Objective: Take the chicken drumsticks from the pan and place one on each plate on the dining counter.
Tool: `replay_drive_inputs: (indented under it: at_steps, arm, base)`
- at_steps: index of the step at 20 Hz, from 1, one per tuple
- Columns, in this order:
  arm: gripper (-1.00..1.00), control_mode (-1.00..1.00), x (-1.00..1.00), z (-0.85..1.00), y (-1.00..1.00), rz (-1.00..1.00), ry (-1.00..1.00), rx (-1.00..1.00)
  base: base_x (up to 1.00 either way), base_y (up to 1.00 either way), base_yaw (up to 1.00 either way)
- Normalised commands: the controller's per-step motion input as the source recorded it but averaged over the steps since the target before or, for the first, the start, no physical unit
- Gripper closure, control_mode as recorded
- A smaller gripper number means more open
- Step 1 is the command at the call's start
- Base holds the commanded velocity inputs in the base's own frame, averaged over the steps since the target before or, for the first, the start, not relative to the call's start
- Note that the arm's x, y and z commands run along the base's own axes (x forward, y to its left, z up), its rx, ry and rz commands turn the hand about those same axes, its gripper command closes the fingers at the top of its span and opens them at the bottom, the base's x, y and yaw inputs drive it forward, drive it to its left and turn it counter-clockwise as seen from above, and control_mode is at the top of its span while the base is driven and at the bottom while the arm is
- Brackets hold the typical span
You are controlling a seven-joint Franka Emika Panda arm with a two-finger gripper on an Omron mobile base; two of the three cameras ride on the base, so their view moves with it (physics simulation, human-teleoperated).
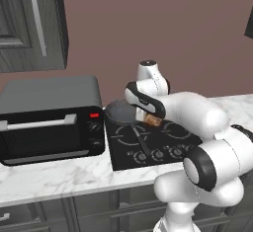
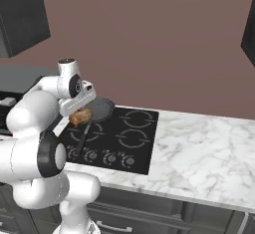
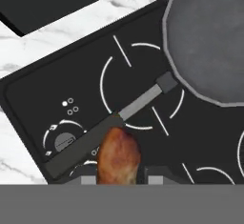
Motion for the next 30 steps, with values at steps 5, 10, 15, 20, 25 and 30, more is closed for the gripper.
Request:
replay_drive_inputs:
  at_steps: [5, 10, 15, 20, 25, 30]
  arm:
    - [1.00, -1.00, -0.50, 0.02, -0.13, -0.25, -0.02, -0.09]
    - [1.00, -1.00, 0.00, 0.00, 0.00, -0.01, 0.00, 0.00]
    - [1.00, -1.00, 0.00, 0.00, 0.00, 0.00, 0.00, 0.00]
    - [1.00, -1.00, -0.23, -0.02, -0.02, 0.00, 0.00, 0.00]
    - [1.00, 1.00, 0.00, 0.00, 0.00, 0.00, 0.00, 0.00]
    - [1.00, 1.00, 0.00, 0.00, 0.00, 0.00, 0.00, 0.00]
  base:
    - [0.00, 0.00, 0.00]
    - [0.00, 0.00, 0.00]
    - [0.00, 0.00, 0.00]
    - [0.00, 0.00, 0.00]
    - [-0.99, -0.16, 0.03]
    - [-0.80, -0.12, 0.59]
